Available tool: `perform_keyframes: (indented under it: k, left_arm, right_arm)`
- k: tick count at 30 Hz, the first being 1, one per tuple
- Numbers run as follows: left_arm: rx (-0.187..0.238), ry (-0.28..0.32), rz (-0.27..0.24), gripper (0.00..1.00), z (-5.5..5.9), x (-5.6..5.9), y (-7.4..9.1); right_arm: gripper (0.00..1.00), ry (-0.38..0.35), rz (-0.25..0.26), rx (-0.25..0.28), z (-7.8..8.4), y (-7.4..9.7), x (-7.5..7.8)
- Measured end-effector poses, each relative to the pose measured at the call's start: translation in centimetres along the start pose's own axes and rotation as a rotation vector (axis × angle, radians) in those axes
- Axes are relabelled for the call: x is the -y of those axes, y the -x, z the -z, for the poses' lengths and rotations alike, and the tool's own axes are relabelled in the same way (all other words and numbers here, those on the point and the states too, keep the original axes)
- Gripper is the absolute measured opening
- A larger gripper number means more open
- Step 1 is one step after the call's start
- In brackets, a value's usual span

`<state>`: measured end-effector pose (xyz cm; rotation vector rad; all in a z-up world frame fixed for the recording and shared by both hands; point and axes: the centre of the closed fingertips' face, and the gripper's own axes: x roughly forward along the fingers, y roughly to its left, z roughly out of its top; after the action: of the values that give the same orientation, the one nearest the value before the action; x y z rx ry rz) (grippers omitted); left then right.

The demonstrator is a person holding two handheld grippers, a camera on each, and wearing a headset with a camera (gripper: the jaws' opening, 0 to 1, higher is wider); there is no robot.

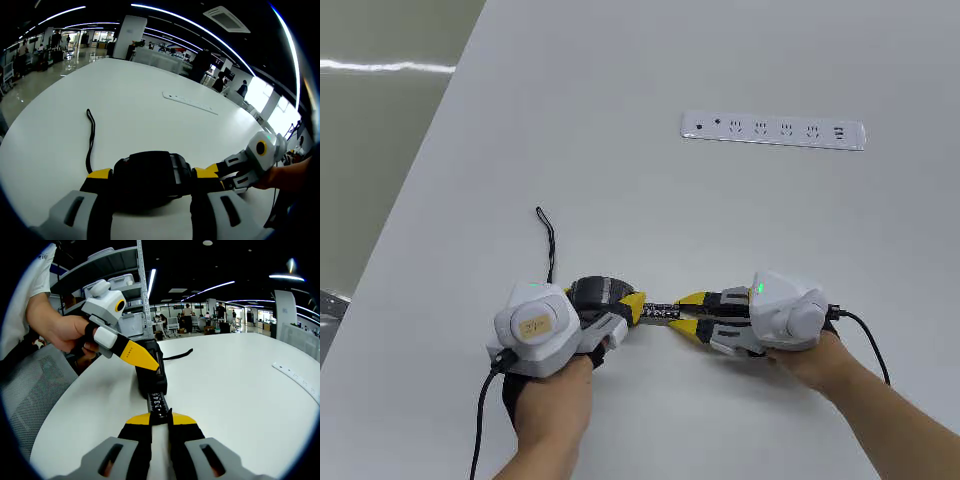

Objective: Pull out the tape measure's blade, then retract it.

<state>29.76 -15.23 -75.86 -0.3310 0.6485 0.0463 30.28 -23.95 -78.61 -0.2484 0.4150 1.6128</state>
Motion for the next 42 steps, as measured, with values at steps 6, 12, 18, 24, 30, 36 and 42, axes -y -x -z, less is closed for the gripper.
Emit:
perform_keyframes:
  k: [6,12,18,24,30,36,42]
  left_arm:
    - [0.001,0.002,0.000,0.59,0.0,0.0,0.0]
    - [0.001,0.010,-0.001,0.59,0.0,0.0,0.0]
    - [0.005,0.014,0.000,0.59,0.0,-0.1,0.0]
    - [0.003,0.013,0.002,0.58,0.0,-0.1,0.0]
    - [0.002,0.017,0.002,0.58,-0.1,-0.1,0.0]
    - [0.004,0.024,0.004,0.58,-0.1,-0.1,0.1]
    - [0.006,0.030,0.003,0.58,-0.1,-0.1,0.1]
  right_arm:
    - [0.11,0.000,-0.009,-0.006,-0.1,-0.5,-0.1]
    - [0.11,0.009,-0.014,-0.004,-0.2,-0.9,0.1]
    - [0.11,0.010,-0.017,-0.002,-0.4,-1.2,0.1]
    - [0.11,0.020,-0.020,-0.002,-0.6,-1.5,-0.1]
    - [0.11,0.024,-0.020,0.000,-0.8,-2.1,0.0]
    - [0.11,0.029,-0.028,-0.002,-1.0,-2.6,-0.3]
    - [0.11,0.032,-0.033,-0.002,-1.1,-2.9,-0.5]
